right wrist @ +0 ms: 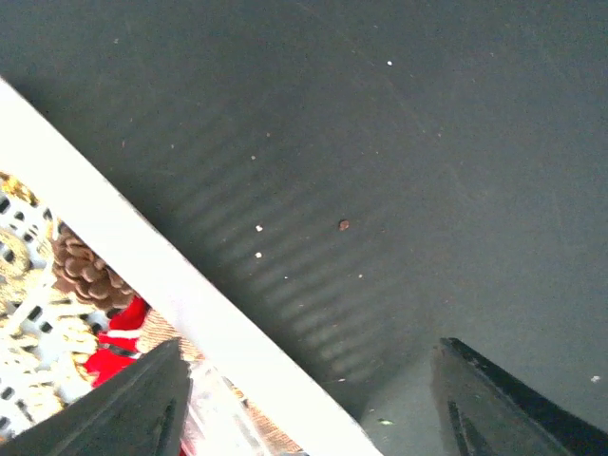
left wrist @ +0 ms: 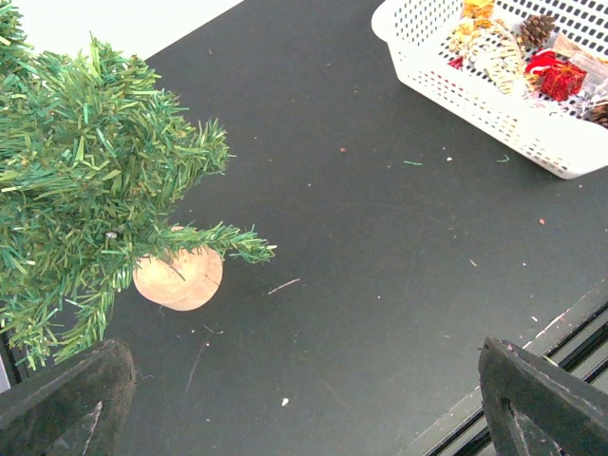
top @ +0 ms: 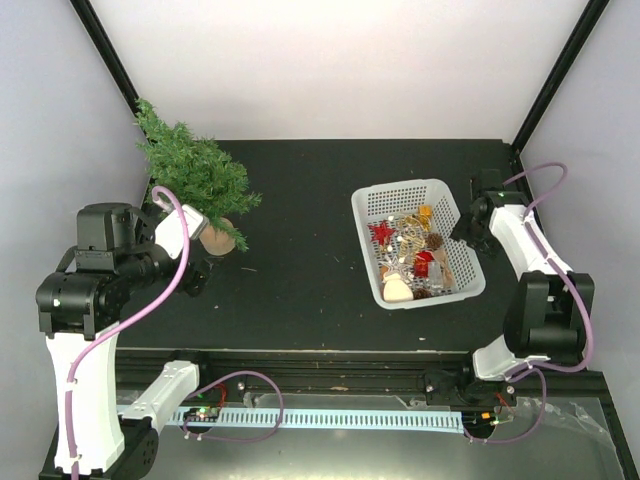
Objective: Decorate the small christmas tree
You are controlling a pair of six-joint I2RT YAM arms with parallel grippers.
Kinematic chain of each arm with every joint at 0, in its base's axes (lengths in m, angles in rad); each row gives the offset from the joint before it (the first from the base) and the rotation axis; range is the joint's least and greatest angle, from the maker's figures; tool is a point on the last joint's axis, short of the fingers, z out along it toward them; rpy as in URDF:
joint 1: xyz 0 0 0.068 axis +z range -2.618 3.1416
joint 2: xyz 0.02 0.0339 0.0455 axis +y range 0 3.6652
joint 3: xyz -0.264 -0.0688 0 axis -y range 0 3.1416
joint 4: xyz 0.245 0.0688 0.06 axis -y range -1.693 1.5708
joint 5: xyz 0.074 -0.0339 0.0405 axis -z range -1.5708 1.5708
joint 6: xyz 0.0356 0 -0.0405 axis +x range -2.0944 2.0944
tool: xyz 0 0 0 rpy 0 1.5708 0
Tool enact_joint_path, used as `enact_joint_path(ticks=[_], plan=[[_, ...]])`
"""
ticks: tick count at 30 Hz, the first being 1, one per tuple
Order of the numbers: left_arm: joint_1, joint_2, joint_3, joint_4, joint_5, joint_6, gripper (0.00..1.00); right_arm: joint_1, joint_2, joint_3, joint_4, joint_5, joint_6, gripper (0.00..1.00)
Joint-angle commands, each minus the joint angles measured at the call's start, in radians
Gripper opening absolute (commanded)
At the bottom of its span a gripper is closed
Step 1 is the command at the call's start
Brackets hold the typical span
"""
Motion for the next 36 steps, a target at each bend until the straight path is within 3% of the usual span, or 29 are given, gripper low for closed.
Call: enact_joint_path(ticks=[1,6,15,20,30,36], plan=[[-0.006,0.002,-0.003,0.022,-0.003,0.008,0.99,-0.014,-0.046,0.014,0.003,-0.007,-0.026,0.77],[-0.006,-0.002,-0.001,0.026,0.009,0.004,0.99,-0.013,-0.114,0.044,0.043,-0.091,-0.067,1.0],[-0.006,-0.01,0.011,0.054,0.004,-0.003,0.99,0.008,-0.197,0.116,0.003,-0.144,-0.02,1.0],[-0.004,-0.008,0.06,0.145,-0.121,-0.053,0.99,0.036,-0.269,0.145,-0.009,-0.217,-0.017,1.0],[0.005,0.022,0.075,0.578,-0.376,-0.153,0.99,0.435,-0.358,0.229,0.0,-0.27,-0.061,0.96],[0.053,0.141,0.082,0.714,-0.397,-0.218,0.99,0.662,-0.395,0.188,-0.012,-0.3,-0.015,0.96]])
